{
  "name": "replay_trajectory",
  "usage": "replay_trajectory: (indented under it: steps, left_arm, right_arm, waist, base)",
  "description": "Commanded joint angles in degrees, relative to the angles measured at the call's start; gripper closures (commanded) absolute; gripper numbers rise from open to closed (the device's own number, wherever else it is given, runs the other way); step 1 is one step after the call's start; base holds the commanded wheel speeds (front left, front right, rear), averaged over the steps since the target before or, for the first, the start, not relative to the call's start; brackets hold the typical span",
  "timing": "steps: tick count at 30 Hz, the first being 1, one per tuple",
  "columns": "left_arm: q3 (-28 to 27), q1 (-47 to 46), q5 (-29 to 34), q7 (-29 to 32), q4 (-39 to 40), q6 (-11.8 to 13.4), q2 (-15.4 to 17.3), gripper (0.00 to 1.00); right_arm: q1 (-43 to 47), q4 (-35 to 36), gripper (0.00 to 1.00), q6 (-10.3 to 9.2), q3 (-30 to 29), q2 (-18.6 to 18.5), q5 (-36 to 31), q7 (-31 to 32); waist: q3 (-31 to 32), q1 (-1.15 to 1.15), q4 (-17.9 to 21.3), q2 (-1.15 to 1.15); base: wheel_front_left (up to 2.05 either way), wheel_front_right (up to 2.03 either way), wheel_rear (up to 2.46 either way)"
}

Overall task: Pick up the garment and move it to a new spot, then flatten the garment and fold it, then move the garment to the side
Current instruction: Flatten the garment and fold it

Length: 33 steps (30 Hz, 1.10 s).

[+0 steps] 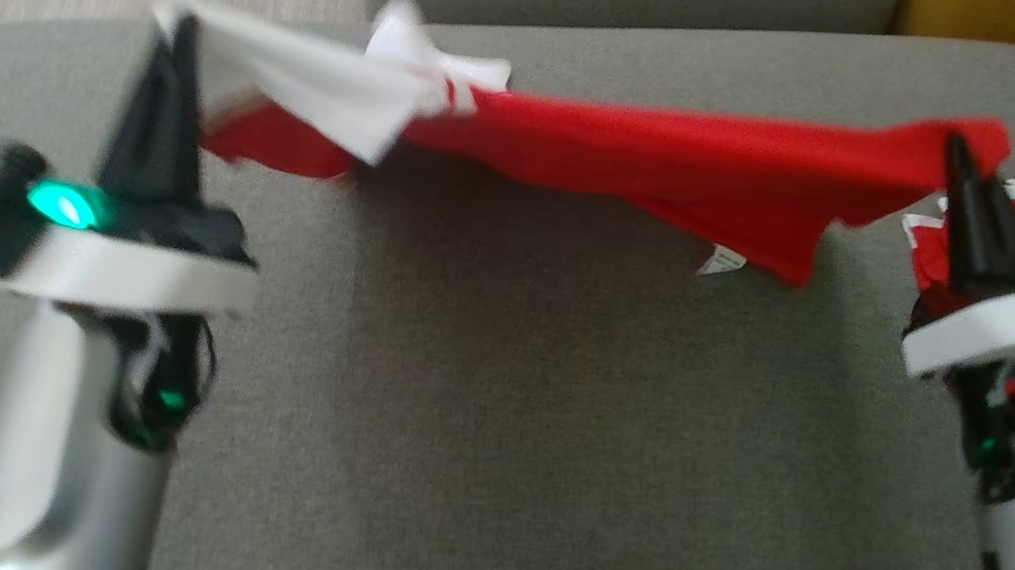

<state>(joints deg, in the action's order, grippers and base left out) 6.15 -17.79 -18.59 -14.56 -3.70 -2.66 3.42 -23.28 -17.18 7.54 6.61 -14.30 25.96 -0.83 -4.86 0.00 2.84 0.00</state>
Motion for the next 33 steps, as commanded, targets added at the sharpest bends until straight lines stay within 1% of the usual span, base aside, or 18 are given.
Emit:
replay_trajectory:
  steps: [1,5,7,8,11,13,14,15,17,20,23,26,29,33]
  left_arm:
    - [-3.89,-4.61,-0.65,-0.43,4.34,-0.65,0.72,1.00]
    - [-7.10,-6.21,-2.11,-0.43,8.83,-1.02,0.51,1.00]
    - [-8.23,-6.14,-3.00,-0.43,10.97,-0.90,0.46,1.00]
    - [-8.23,-6.14,-3.00,-0.43,10.97,-0.90,0.46,1.00]
    - [-9.50,-5.43,-4.14,0.40,14.64,-0.39,0.83,1.00]
    - [-10.10,-4.66,-4.91,2.24,16.97,0.05,1.22,1.00]
    - [-10.34,-3.93,-5.88,5.17,18.92,0.49,1.67,1.00]
    - [-10.24,-3.81,-6.04,6.55,19.58,0.47,2.18,1.00]
    - [-10.02,-3.85,-5.72,9.50,19.32,0.51,3.66,1.00]
    - [-9.26,-6.10,-6.07,13.45,16.14,0.10,5.37,1.00]
    - [-7.66,-11.94,-5.38,15.91,11.29,-1.18,7.76,1.00]
    - [-6.65,-20.93,-4.56,17.00,4.75,-2.01,9.87,1.00]
    - [-5.10,-32.35,-3.12,16.88,-3.17,-2.79,11.74,1.00]
    - [-3.28,-48.48,-0.82,14.12,-14.13,-3.61,14.11,1.00]
  right_arm:
    - [-2.97,4.51,1.00,-0.05,1.44,-2.07,0.82,1.05]
    - [-3.28,9.82,1.00,-0.05,1.85,-3.85,1.46,3.40]
    - [-2.70,12.72,1.00,-0.05,1.54,-4.23,1.67,4.60]
    - [-2.70,12.72,1.00,-0.05,1.54,-4.23,1.67,4.60]
    - [-1.07,17.30,1.00,-0.05,0.53,-4.48,1.67,6.66]
    - [0.33,20.32,1.00,-0.05,-0.47,-4.37,1.63,8.39]
    - [1.74,23.17,1.00,-0.05,-1.67,-4.17,1.55,10.51]
    - [2.38,24.28,1.00,-0.05,-2.19,-4.08,1.60,11.87]
    - [3.49,25.67,1.00,-0.05,-2.71,-4.10,2.07,15.53]
    - [2.26,25.97,1.00,-0.05,-3.35,-4.70,1.90,18.89]
    - [-2.53,23.66,1.00,-0.05,-3.23,-4.46,3.35,20.53]
    - [-10.84,18.31,1.00,-0.05,-2.14,-5.37,4.19,21.06]
    - [-21.50,11.58,1.00,-0.05,2.74,-8.92,2.77,19.27]
    - [-37.27,-0.53,1.00,-0.05,6.14,-10.19,2.22,13.70]
  waist:
    - [1.26,0.00,0.59,0.00]
    - [3.15,0.00,1.21,0.00]
    - [3.94,0.00,1.45,0.00]
    - [3.94,0.00,1.45,0.00]
    - [4.62,0.00,1.71,0.00]
    - [4.73,0.00,1.83,0.00]
    - [4.17,0.00,1.82,0.00]
    - [3.76,0.00,1.74,0.00]
    - [2.42,0.00,1.53,0.00]
    - [-0.99,0.00,1.36,0.00]
    - [-5.45,0.00,1.09,0.00]
    - [-10.53,0.00,1.19,0.00]
    - [-15.20,0.00,1.03,0.00]
    - [-19.48,0.00,0.83,0.00]
  base:
    - [0.00,0.00,0.00]
    - [0.00,0.00,0.00]
    - [0.00,0.00,0.00]
    - [0.00,0.00,0.00]
    - [0.00,0.00,0.00]
    - [0.00,0.00,0.00]
    - [0.00,0.00,0.00]
    - [0.00,0.00,0.00]
    - [0.00,0.00,0.00]
    - [0.00,0.00,0.00]
    - [0.00,0.00,0.00]
    - [0.00,0.00,0.00]
    - [0.00,0.00,0.00]
    - [0.00,0.00,0.00]
